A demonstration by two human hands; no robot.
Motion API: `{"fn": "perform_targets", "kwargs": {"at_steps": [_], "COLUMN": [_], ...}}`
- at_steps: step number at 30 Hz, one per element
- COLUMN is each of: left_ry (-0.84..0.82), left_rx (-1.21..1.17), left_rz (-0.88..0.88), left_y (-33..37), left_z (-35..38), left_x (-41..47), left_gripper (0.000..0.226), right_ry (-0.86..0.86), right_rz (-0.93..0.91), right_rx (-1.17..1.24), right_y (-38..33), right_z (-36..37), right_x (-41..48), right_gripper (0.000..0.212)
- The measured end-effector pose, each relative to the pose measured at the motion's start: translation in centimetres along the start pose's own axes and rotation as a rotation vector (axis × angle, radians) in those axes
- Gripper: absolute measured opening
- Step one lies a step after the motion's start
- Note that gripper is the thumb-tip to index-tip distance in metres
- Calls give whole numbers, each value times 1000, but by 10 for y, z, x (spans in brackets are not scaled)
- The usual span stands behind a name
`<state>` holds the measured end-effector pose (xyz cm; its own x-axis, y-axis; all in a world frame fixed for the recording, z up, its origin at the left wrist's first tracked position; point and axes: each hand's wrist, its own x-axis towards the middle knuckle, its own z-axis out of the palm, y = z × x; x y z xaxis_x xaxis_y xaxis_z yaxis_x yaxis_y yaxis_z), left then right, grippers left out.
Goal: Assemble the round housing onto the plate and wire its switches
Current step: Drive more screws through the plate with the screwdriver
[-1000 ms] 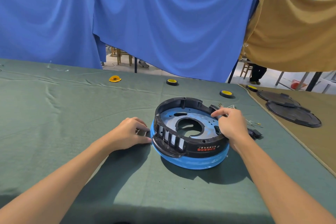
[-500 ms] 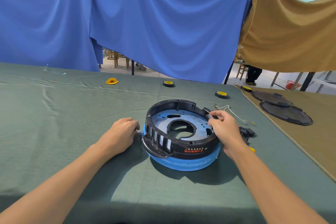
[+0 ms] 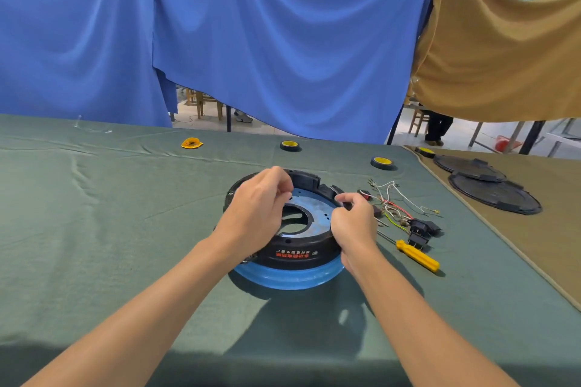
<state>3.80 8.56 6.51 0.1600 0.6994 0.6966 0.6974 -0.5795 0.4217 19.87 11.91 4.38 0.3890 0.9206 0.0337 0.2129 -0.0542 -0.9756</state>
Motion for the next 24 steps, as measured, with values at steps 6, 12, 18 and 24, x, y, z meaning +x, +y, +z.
{"fn": "perform_targets", "kwargs": {"at_steps": [6, 12, 18, 24], "left_ry": [-116, -167, -210, -384], "left_rx": [-40, -40, -132, -205], "left_rz": [-242, -308, -344, -235], "left_y": [-20, -28, -23, -10], "left_z": [3, -4, -18, -38], "left_x": [0, 1, 6, 5], "left_gripper": [32, 35, 24, 23], "right_ry": [12, -37, -95, -88], "right_rz": [-113, -42, -11, -23], "right_rx": [-31, -45, -69, -88], "right_y": [-3, 0, 1, -1], "right_z": [5, 15, 13, 13], "right_x": [-8, -11, -4, 1], "right_gripper": [41, 42, 39, 37]}}
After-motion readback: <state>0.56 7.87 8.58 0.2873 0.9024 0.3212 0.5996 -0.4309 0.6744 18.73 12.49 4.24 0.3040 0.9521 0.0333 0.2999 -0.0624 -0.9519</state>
